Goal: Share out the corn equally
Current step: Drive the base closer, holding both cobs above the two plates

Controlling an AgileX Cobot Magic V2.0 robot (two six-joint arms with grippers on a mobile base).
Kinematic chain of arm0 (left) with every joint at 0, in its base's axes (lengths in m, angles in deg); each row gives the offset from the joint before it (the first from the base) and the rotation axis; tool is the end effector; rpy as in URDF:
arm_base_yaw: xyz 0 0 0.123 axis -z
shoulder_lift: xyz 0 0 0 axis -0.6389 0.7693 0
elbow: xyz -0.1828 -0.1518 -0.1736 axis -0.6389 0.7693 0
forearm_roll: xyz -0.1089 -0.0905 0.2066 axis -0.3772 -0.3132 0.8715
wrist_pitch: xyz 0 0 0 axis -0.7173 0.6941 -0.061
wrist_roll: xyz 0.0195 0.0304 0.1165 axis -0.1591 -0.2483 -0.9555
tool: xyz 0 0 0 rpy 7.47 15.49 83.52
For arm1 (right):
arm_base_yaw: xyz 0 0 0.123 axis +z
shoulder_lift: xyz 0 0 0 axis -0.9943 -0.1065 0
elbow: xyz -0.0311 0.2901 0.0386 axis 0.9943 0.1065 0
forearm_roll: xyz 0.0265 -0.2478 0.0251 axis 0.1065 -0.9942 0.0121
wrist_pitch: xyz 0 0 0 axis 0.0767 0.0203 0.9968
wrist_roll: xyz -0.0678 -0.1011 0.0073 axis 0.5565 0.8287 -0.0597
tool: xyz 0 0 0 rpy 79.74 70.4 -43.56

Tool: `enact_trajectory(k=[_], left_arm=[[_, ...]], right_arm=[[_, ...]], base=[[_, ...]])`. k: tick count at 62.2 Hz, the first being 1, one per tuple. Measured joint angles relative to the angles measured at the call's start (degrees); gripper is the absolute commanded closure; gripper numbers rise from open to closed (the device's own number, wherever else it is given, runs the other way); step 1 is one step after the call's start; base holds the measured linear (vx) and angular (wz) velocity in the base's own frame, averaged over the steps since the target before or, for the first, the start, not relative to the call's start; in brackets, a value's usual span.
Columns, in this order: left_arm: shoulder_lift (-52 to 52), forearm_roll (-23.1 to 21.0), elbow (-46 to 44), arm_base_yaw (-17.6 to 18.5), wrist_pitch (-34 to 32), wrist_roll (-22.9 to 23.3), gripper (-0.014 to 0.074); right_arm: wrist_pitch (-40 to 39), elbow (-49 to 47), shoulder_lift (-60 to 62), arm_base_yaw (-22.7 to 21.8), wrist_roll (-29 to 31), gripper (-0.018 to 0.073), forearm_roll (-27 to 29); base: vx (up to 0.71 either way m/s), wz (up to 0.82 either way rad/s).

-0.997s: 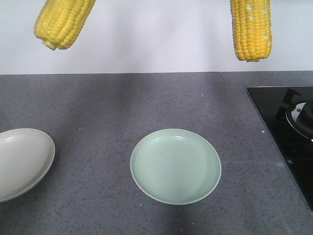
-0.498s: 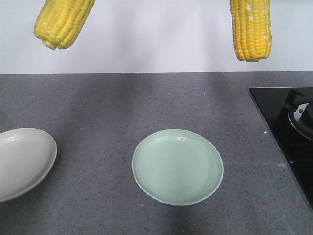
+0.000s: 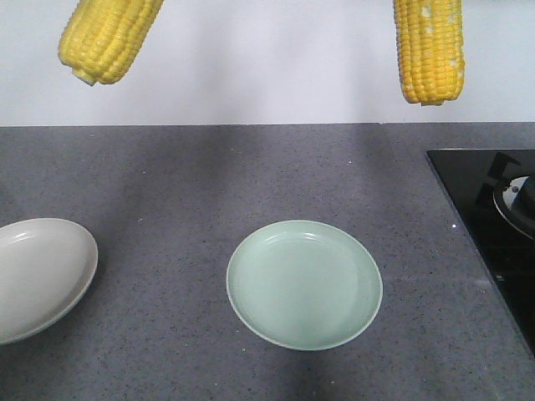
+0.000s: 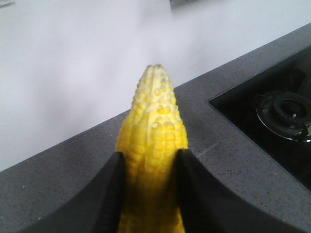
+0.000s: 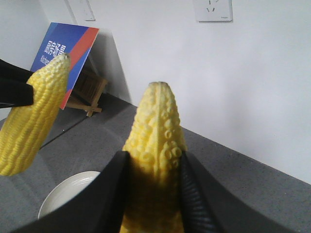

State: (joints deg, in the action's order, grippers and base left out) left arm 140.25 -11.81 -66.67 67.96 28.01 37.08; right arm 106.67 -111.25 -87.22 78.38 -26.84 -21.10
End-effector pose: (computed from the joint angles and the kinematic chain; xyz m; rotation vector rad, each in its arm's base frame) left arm 0.2923 -0.1679 0.5451 0.5333 2.0153 -0.3972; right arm 0.3142 0.0711 0.5170 -0.5748 1.7555 0.8465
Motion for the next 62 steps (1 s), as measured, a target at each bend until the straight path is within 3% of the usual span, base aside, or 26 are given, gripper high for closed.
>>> enact_trajectory(k=[62], left_arm=[[0.0, 0.0, 0.0, 0.0, 0.0, 0.0, 0.0603]], right_arm=[[0.0, 0.0, 0.0, 0.0, 0.0, 0.0566, 0.0]], base=[[0.0, 0.0]])
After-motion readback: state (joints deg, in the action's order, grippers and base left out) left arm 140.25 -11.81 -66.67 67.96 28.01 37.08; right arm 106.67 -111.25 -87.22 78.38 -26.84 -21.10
